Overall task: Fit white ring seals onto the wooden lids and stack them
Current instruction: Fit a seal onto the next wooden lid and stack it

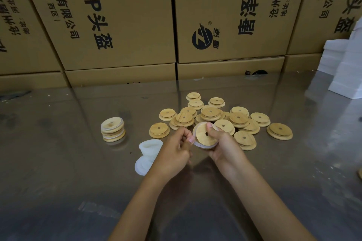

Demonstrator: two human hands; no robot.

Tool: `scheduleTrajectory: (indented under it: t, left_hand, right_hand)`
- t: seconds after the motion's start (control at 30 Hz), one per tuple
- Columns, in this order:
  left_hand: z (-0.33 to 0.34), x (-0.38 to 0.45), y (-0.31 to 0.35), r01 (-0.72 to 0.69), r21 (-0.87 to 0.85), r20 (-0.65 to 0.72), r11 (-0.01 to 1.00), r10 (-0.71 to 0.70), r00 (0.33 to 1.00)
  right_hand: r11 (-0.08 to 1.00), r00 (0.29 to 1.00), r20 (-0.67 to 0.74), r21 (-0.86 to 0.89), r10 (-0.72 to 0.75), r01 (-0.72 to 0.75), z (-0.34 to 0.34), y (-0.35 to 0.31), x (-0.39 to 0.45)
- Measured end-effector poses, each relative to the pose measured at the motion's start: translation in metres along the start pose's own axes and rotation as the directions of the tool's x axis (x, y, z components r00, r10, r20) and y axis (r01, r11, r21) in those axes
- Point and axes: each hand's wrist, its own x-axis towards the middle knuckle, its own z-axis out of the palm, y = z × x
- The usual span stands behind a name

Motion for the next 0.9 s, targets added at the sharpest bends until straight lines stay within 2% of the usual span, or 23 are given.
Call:
scheduleTrajectory:
  t: [0.37, 0.9]
  left_hand:
    - [0.0042, -0.0001, 0.0048, 0.022, -0.098, -0.042, 0.995, -0.027, 0.999]
    - [-0.0005, 0.0017, 0.0067, 0.039, -0.189, -0.17, 0.981, -0.072, 0.983]
  right_hand:
    - [0.999, 1.0, 0.003, 0.039, -0.02, 0.02, 0.0007, -0.0008, 0.0009]
    - [0.986, 0.994, 0.077, -0.143, -0.08, 0.09, 0.0007, -0.0002, -0.0005]
